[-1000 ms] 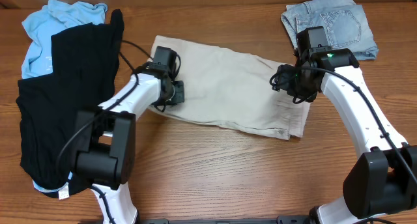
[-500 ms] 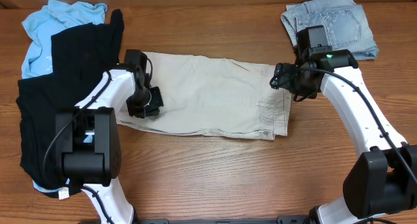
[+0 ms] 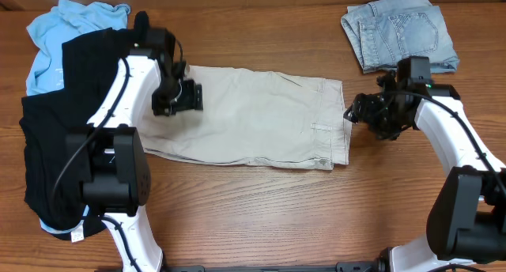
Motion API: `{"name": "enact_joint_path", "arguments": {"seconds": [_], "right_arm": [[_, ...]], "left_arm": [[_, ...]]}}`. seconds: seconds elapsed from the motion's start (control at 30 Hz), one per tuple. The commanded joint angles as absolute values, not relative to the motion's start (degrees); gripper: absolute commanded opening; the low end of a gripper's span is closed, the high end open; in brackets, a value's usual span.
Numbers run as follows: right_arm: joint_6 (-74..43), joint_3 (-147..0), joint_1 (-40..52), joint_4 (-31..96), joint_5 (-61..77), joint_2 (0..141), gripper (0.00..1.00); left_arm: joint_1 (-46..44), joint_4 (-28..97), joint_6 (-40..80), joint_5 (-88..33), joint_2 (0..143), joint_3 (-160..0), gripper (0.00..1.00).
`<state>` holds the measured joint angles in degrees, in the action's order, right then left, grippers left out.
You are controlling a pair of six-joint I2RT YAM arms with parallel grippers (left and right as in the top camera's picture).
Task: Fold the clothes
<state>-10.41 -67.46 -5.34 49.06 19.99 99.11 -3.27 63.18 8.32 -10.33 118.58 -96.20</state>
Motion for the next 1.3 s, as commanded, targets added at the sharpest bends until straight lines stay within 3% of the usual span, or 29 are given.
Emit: {"name": "enact_joint_path", "arguments": {"seconds": [0.0,0.27,0.47,0.97,1.27], "right_arm": [[-8.4,-64.4,-6.1,46.9,24.8,99.5,0.8],[-8.5,-57.5,-6.1,38.5,26.7,101.2,0.83],[-8.5,-54.4,-6.1,31.5,30.6,103.7,0.83],[-8.7,-54.3,-5.7,29.6,34.5,103.8,0.82],[-12.7,-51.5,0.9,19.7,36.7,103.8,0.8]], "left_arm": [[-3.0,63.2,4.9,-10.6,118.7,-100.0,0.79],[-3.0,60.8,3.1,-10.3,118.7,-100.3,0.87],[-3.0,60.2,3.1,-10.1,118.7,-100.3,0.87],[-3.0,59.4,3.2,-10.1,118.7,-100.2,0.88],[-3.1,59.3,3.4,-10.2,118.7,-100.2,0.89]]}}
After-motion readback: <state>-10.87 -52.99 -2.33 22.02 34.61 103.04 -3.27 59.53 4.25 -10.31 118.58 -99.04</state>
